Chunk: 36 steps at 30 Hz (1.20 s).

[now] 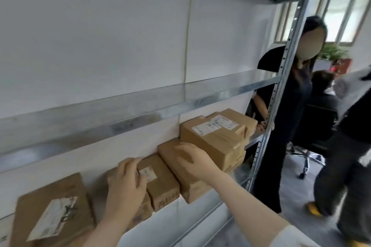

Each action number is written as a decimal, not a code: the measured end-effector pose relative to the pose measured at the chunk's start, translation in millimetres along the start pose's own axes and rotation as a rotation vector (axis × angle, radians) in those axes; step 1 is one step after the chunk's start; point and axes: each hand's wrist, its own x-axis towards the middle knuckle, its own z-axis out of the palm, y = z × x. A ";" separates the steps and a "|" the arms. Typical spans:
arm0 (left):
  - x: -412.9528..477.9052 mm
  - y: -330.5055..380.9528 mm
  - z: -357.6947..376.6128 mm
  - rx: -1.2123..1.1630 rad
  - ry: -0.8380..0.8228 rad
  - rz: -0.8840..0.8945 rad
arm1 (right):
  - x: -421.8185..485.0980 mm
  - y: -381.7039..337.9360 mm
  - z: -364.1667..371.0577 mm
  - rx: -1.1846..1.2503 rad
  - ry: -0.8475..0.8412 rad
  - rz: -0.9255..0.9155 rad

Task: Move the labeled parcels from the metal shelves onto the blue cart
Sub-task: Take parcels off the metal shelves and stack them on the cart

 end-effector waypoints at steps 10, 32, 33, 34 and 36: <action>80.6 147.0 202.5 -0.155 -0.233 -0.102 | 47.7 212.5 -123.0 -0.032 0.031 0.125; 82.2 139.9 236.0 -0.124 -0.143 -0.322 | 61.9 232.7 -77.2 0.274 -0.260 -0.108; 76.2 138.6 223.6 -0.108 -0.120 -0.328 | 60.3 221.4 -74.9 0.285 -0.270 -0.131; 69.5 136.2 209.0 -0.091 -0.092 -0.343 | 59.4 207.6 -71.6 0.292 -0.288 -0.157; 55.4 131.1 179.0 -0.040 -0.039 -0.375 | 57.6 177.7 -63.9 0.281 -0.320 -0.207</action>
